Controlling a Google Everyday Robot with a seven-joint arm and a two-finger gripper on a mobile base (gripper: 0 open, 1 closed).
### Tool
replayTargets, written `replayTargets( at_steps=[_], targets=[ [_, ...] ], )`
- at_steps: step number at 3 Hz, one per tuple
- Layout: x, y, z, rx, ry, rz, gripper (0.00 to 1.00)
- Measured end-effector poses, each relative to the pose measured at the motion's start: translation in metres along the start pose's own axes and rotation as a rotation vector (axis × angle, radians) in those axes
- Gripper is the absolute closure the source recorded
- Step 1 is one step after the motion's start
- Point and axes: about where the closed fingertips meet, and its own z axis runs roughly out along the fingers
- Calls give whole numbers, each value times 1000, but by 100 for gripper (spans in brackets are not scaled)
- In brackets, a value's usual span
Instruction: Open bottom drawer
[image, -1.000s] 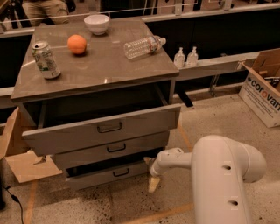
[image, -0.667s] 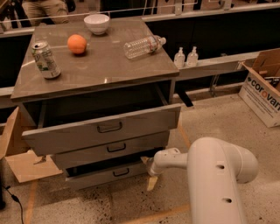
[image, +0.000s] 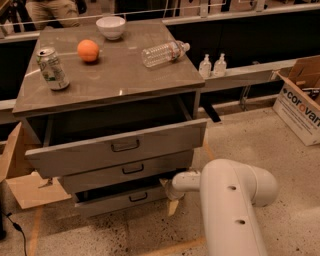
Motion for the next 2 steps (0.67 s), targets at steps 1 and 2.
replayTargets(
  at_steps=[1, 2],
  targets=[
    [8, -4, 17, 3, 6, 14, 0],
    [11, -13, 32, 12, 4, 16, 0]
  ],
)
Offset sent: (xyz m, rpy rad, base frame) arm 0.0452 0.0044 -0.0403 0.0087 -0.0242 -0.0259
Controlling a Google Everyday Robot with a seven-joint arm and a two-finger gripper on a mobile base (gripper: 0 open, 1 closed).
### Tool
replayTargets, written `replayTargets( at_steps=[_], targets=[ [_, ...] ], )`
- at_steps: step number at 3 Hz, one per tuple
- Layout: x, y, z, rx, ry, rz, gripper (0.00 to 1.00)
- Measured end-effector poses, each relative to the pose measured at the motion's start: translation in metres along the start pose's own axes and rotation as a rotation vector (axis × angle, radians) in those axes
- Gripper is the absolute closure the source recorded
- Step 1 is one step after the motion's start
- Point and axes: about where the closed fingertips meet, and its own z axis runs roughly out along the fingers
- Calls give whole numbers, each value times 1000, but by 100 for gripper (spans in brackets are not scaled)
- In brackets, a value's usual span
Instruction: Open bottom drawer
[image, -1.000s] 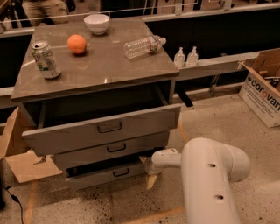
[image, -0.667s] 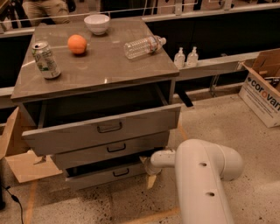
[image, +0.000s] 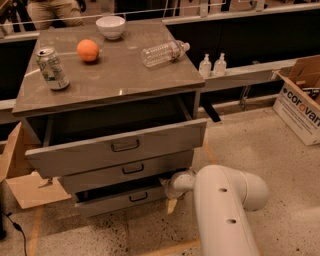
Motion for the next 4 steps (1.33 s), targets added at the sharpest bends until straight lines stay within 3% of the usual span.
replayTargets(
  at_steps=[2, 3, 4],
  targets=[
    [-5, -12, 11, 11, -17, -27, 42],
    [-6, -2, 5, -19, -17, -32, 65],
    [2, 18, -20, -56, -3, 4, 87]
  ],
)
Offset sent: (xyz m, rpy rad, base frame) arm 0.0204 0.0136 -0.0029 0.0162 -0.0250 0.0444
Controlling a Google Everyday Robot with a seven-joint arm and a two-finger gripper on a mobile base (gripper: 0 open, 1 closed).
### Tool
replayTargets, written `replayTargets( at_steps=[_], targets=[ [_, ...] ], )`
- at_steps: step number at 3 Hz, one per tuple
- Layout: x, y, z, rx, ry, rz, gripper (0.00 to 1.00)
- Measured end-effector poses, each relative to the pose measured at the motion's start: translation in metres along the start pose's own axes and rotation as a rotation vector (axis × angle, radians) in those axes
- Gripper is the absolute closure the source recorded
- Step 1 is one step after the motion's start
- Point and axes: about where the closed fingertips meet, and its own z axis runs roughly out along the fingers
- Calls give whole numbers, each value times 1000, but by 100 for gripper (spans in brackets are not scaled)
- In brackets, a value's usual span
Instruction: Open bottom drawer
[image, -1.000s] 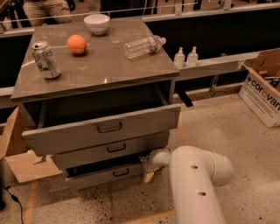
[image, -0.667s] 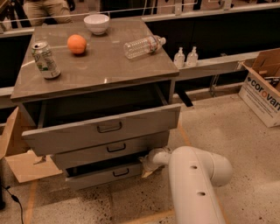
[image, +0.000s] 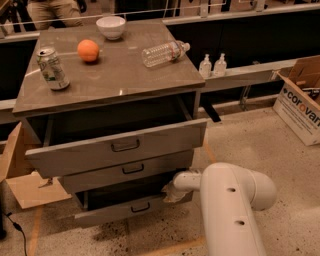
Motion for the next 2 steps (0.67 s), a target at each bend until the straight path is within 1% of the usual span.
replayTargets(
  at_steps=[1, 2],
  targets=[
    [0, 44, -46, -97, 17, 35, 81],
    [-1, 44, -47, -97, 17, 35, 58]
  ],
)
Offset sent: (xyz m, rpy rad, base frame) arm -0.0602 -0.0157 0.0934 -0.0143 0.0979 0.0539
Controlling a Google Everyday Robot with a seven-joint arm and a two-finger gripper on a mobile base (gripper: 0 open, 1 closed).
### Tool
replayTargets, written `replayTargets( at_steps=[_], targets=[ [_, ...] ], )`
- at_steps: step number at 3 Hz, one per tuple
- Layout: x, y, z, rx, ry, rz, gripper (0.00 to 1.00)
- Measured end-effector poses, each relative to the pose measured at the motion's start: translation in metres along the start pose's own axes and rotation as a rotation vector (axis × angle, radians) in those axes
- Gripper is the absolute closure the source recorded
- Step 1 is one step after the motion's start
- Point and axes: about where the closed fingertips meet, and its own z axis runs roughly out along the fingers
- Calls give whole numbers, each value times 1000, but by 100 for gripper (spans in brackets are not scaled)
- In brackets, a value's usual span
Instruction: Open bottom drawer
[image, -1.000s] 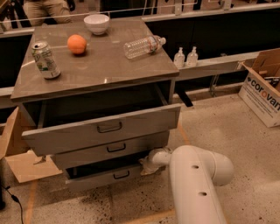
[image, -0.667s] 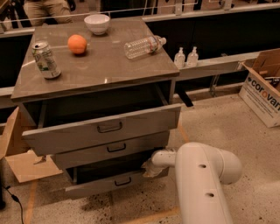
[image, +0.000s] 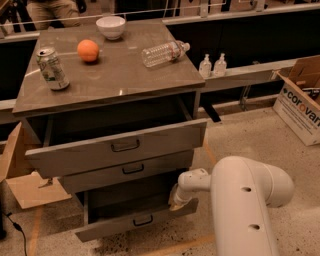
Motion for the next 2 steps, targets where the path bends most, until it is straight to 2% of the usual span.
replayTargets(
  at_steps=[1, 2],
  targets=[
    [-10, -6, -20, 25, -15, -8, 35],
    [-18, -14, -40, 48, -27, -21, 31]
  ],
)
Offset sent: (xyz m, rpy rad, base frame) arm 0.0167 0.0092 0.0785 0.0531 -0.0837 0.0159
